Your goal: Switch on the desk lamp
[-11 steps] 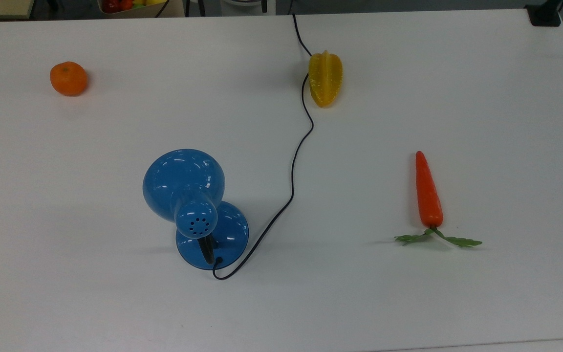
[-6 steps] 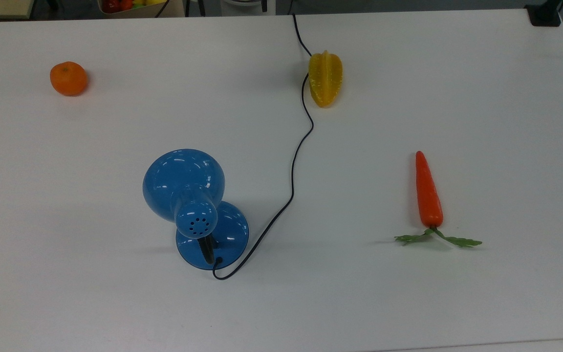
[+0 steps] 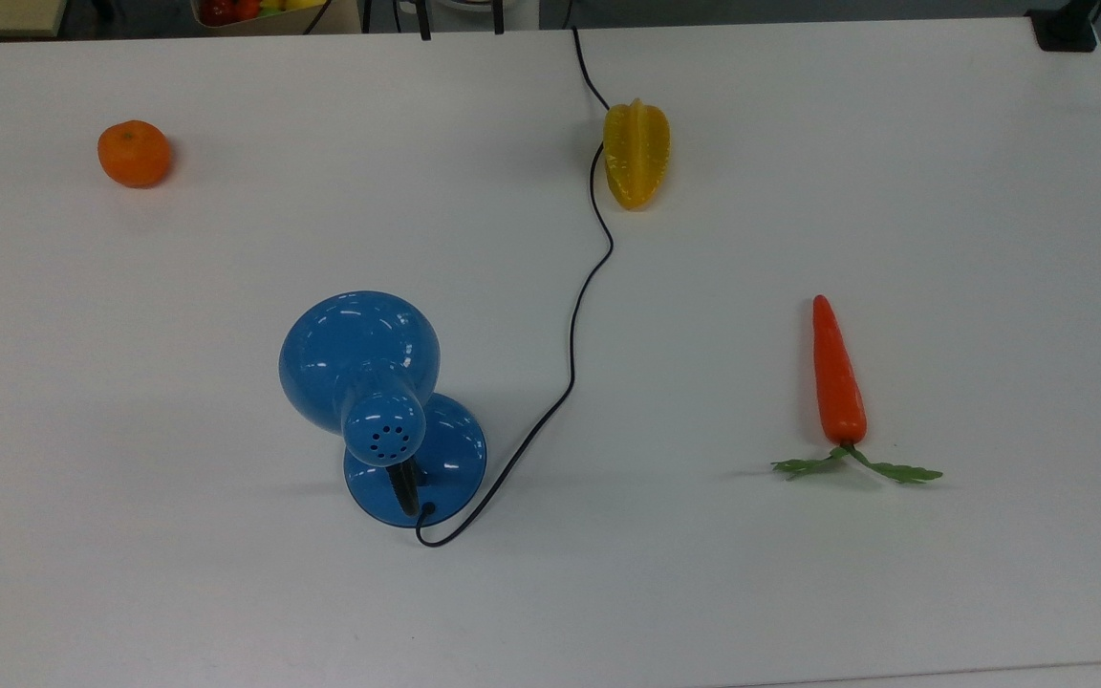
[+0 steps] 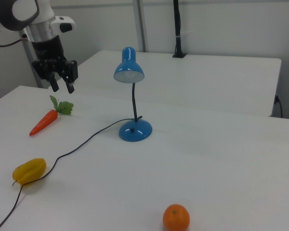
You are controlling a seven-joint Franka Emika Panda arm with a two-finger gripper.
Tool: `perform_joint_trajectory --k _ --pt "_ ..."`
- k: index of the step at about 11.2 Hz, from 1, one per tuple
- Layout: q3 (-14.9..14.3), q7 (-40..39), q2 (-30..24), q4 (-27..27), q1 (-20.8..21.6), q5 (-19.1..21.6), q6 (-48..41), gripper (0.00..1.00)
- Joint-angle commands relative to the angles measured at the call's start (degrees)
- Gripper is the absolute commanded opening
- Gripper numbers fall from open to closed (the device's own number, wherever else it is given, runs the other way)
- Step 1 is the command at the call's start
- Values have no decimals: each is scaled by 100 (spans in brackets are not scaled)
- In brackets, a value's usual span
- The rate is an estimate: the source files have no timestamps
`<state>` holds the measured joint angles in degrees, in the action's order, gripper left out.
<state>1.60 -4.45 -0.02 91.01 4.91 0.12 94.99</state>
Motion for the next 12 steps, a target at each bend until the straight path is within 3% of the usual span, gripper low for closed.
perform_joint_trajectory --k 1,4,8,12 --pt "-116 -109 -86 110 107 251 221 16" --pt "-143 -83 -77 118 107 278 266 1" --pt "-143 -100 -25 136 116 278 275 0" --pt "-151 -197 124 337 72 199 897 0"
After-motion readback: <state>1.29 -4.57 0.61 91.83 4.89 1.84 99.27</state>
